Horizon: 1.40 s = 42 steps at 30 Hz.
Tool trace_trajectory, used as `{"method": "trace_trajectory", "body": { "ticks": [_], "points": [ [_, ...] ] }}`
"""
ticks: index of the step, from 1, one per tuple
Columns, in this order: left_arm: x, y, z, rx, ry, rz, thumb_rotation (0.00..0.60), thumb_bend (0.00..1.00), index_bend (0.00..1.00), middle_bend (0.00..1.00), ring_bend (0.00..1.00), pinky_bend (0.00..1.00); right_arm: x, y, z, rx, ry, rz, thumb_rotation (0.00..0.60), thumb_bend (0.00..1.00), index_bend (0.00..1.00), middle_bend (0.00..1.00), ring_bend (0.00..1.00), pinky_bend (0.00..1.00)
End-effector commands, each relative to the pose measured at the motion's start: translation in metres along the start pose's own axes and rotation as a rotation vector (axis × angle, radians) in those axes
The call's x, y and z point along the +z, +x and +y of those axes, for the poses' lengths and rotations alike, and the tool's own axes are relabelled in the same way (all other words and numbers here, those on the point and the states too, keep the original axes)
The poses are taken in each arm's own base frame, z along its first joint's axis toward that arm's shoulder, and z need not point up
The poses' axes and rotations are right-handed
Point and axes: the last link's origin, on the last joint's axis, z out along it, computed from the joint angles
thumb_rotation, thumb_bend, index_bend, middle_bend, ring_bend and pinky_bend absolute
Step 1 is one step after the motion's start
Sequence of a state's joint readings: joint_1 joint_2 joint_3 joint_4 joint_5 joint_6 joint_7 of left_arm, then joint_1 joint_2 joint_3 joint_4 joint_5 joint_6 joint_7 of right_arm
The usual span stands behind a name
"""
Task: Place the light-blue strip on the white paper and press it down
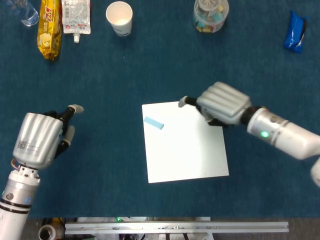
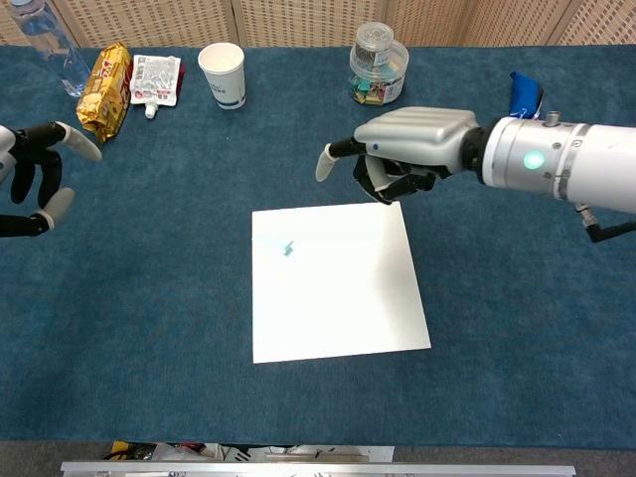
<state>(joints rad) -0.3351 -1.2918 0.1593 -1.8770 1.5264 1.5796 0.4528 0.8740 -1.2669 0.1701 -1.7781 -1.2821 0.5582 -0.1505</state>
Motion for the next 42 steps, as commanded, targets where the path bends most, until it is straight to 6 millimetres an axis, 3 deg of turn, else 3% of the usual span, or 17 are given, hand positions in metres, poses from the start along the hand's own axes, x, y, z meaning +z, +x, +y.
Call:
{"method": "trace_trajectory", "body": {
  "ticks": [1,6,11,15,25,27,30,37,42],
  "points": [
    [0.000,0.000,0.000,-0.005,0.001,0.002,0.600,0.44,0.33,0.70,0.70,0.95,0.014,-0.003,-0.010,-0.056,0.022,-0.007,0.600,1.00,0.23,1.00,1.00,1.00],
    [-0.002,0.000,0.000,-0.018,0.002,-0.002,0.600,0.44,0.31,0.70,0.70,0.95,0.030,-0.015,-0.026,-0.094,0.044,-0.048,0.600,1.00,0.13,1.00,1.00,1.00],
    [-0.003,-0.001,-0.002,-0.021,0.009,-0.005,0.600,0.44,0.31,0.70,0.70,0.95,0.042,-0.020,-0.032,-0.125,0.035,-0.061,0.580,1.00,0.11,1.00,1.00,1.00],
    [-0.004,-0.002,-0.003,-0.023,0.012,-0.015,0.600,0.44,0.30,0.70,0.70,0.95,0.048,-0.024,-0.035,-0.129,0.012,-0.040,0.573,1.00,0.00,1.00,1.00,1.00],
    [-0.005,-0.004,-0.001,-0.031,0.007,-0.035,0.600,0.44,0.30,0.70,0.70,0.95,0.056,-0.032,-0.044,-0.080,0.004,-0.090,0.528,1.00,0.00,1.00,1.00,1.00],
    [-0.005,-0.004,-0.001,-0.029,0.007,-0.036,0.600,0.44,0.30,0.70,0.70,0.95,0.056,-0.031,-0.046,-0.085,0.007,-0.093,0.528,1.00,0.02,1.00,1.00,1.00],
    [-0.005,-0.004,-0.001,-0.027,0.007,-0.041,0.600,0.44,0.30,0.70,0.70,0.95,0.057,-0.033,-0.047,-0.091,0.008,-0.107,0.525,1.00,0.13,1.00,1.00,1.00],
    [-0.005,-0.005,0.000,-0.023,0.003,-0.049,0.600,0.44,0.29,0.70,0.70,0.95,0.058,-0.040,-0.048,-0.112,0.003,-0.161,0.525,1.00,0.17,1.00,1.00,1.00],
    [-0.005,-0.005,0.000,-0.021,0.003,-0.055,0.600,0.44,0.30,0.70,0.70,0.95,0.061,-0.041,-0.050,-0.113,-0.001,-0.171,0.525,1.00,0.24,1.00,1.00,1.00]
  ]
}}
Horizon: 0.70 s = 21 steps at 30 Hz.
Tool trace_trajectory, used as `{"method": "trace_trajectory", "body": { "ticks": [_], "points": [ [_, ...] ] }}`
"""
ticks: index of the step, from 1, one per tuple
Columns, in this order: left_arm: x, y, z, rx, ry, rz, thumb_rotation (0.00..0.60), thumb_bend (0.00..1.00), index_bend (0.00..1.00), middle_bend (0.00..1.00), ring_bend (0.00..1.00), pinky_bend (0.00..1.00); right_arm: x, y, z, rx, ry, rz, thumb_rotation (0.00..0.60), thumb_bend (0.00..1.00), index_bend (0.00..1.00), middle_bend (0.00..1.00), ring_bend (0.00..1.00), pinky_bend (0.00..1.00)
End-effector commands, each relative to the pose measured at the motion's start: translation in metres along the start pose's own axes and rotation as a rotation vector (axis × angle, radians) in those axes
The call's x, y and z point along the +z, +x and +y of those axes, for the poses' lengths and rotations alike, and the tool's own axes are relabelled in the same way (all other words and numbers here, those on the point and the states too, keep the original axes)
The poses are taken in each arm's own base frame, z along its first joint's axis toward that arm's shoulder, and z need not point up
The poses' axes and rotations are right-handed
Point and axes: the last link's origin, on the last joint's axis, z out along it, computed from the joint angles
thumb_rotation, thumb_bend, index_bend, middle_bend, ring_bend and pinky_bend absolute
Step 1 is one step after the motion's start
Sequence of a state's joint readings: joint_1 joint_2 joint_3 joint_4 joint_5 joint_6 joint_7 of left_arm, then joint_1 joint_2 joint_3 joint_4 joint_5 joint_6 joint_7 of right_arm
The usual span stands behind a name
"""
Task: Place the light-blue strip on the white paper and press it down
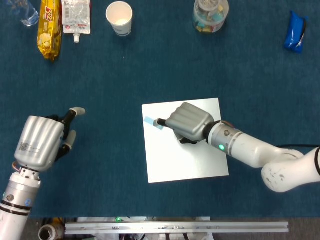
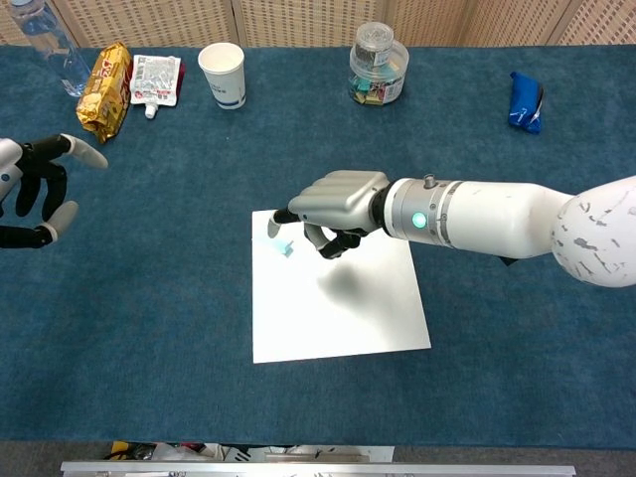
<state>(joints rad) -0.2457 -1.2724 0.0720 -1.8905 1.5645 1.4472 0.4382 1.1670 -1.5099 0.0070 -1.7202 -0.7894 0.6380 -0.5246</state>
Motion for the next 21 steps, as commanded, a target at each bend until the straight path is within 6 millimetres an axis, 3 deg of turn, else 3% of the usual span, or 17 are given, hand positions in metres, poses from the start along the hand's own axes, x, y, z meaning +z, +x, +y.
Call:
{"method": "trace_trajectory", "body": {
  "ticks": [1,5,21],
  "points": [
    [0.000,0.000,0.000,0.001,0.001,-0.003,0.600,0.44,0.30,0.70,0.70,0.95,0.002,0.000,-0.002,0.001,-0.002,-0.004,0.524,1.00,0.27,1.00,1.00,1.00],
    [0.000,-0.001,-0.001,0.002,0.003,-0.006,0.600,0.44,0.29,0.70,0.70,0.95,0.003,0.000,-0.002,0.000,-0.008,0.004,0.525,1.00,0.33,1.00,1.00,1.00],
    [0.003,-0.002,-0.001,-0.003,0.004,-0.017,0.600,0.44,0.29,0.70,0.70,0.95,0.016,0.001,0.000,-0.001,-0.044,0.011,0.524,1.00,0.33,1.00,1.00,1.00]
  ]
}}
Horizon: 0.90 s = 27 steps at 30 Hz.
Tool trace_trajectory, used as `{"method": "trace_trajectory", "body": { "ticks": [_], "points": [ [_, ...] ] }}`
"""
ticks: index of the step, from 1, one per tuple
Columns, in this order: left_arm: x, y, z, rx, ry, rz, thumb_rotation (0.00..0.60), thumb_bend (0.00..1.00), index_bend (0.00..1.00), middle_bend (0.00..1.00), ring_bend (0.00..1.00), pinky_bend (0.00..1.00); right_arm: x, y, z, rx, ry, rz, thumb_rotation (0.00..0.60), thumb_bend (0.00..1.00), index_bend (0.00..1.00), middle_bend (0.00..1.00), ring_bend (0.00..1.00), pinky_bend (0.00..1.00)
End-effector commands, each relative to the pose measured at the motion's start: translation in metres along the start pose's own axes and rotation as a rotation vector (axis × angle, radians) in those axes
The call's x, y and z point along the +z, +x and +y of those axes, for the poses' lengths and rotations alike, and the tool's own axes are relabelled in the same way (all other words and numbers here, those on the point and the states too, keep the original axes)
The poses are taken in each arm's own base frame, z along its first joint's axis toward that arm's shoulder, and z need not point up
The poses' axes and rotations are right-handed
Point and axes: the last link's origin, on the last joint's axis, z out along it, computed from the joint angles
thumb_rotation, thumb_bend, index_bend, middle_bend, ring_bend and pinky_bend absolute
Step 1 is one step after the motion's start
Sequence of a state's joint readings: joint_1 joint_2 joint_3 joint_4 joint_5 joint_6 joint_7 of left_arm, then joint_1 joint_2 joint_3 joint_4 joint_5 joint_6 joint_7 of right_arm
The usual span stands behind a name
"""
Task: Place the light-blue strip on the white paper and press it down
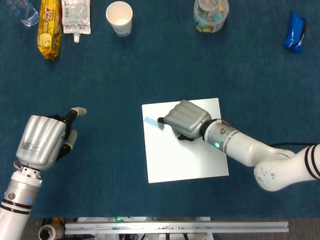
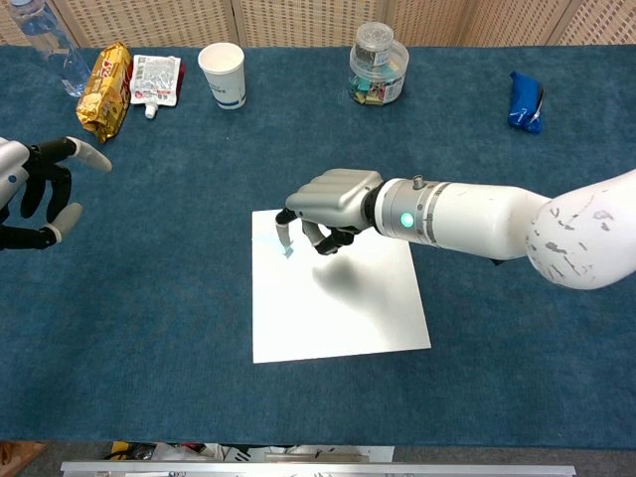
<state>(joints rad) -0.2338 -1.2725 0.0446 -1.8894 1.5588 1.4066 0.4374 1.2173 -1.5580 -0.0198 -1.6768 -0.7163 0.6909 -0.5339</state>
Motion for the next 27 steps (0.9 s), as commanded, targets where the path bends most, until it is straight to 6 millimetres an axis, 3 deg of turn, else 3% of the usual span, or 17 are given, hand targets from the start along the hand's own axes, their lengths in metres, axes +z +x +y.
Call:
{"method": "trace_trajectory", "body": {
  "ticks": [1,9,27],
  "points": [
    [0.000,0.000,-0.001,-0.002,0.003,0.000,0.600,0.44,0.29,0.70,0.70,0.95,0.005,0.001,-0.001,0.001,-0.007,0.003,0.524,1.00,0.33,1.00,1.00,1.00],
    [-0.001,0.000,-0.003,-0.007,0.009,-0.003,0.600,0.44,0.29,0.70,0.70,0.95,0.013,-0.002,0.002,-0.009,-0.032,-0.025,0.524,1.00,0.33,1.00,1.00,1.00],
    [0.000,-0.002,-0.002,-0.014,0.004,-0.012,0.600,0.44,0.29,0.70,0.70,0.95,0.006,-0.017,0.011,-0.015,-0.059,-0.072,0.525,1.00,0.33,1.00,1.00,1.00]
  ]
}}
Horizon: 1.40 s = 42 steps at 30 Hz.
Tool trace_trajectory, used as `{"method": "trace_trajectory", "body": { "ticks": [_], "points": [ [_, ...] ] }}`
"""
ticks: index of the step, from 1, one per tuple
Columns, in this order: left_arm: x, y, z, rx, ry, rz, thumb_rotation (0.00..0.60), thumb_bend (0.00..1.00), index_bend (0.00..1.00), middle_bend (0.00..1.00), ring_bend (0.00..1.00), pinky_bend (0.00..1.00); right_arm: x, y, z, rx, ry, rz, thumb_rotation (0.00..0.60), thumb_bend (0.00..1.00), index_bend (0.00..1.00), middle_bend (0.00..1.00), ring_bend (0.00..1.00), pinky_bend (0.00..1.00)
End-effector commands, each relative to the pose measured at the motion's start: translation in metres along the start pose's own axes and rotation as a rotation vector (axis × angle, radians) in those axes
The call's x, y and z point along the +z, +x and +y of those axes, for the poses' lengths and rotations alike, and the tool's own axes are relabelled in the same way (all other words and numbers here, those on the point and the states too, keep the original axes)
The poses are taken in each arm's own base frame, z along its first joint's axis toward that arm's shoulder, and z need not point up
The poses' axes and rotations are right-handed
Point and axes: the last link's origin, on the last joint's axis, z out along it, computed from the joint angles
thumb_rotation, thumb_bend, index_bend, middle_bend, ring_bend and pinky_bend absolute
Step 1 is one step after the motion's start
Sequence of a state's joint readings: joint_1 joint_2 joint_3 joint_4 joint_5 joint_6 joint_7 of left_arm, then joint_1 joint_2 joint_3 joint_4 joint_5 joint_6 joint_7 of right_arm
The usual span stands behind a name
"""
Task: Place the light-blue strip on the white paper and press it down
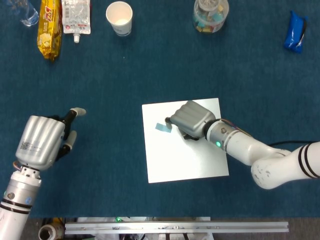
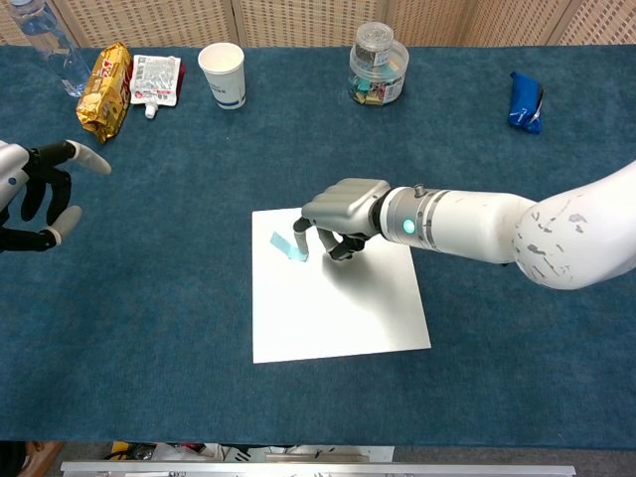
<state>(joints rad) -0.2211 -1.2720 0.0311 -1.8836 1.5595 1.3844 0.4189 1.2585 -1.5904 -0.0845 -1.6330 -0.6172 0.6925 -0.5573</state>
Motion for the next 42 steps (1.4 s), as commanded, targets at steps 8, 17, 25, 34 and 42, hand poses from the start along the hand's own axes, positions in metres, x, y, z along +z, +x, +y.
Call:
{"method": "trace_trajectory", "body": {
  "ticks": [8,17,25,34,42],
  "points": [
    [-0.0003,-0.0003,0.0001,-0.001,0.004,-0.003,0.600,0.44,0.29,0.70,0.70,0.95,-0.0006,-0.0024,-0.0027,-0.011,0.010,-0.004,0.525,1.00,0.33,1.00,1.00,1.00],
    [0.0002,0.0003,0.0016,0.000,-0.001,-0.002,0.600,0.44,0.29,0.70,0.70,0.95,-0.0017,0.0009,-0.0040,0.005,0.016,0.021,0.525,1.00,0.33,1.00,1.00,1.00],
    [-0.0003,0.0005,0.0011,-0.001,0.005,-0.006,0.600,0.44,0.29,0.70,0.70,0.95,0.0037,-0.0012,-0.0091,-0.004,0.028,0.014,0.525,1.00,0.33,1.00,1.00,1.00],
    [-0.0008,0.0011,0.0016,-0.003,0.002,-0.005,0.600,0.44,0.29,0.70,0.71,0.95,0.0052,0.0001,-0.0089,-0.003,0.015,0.017,0.527,1.00,0.33,1.00,1.00,1.00],
    [-0.0006,0.0007,0.0023,-0.002,0.000,-0.007,0.600,0.44,0.29,0.70,0.71,0.95,0.0061,0.0008,-0.0057,-0.001,0.007,0.023,0.526,1.00,0.33,1.00,1.00,1.00]
  ]
}}
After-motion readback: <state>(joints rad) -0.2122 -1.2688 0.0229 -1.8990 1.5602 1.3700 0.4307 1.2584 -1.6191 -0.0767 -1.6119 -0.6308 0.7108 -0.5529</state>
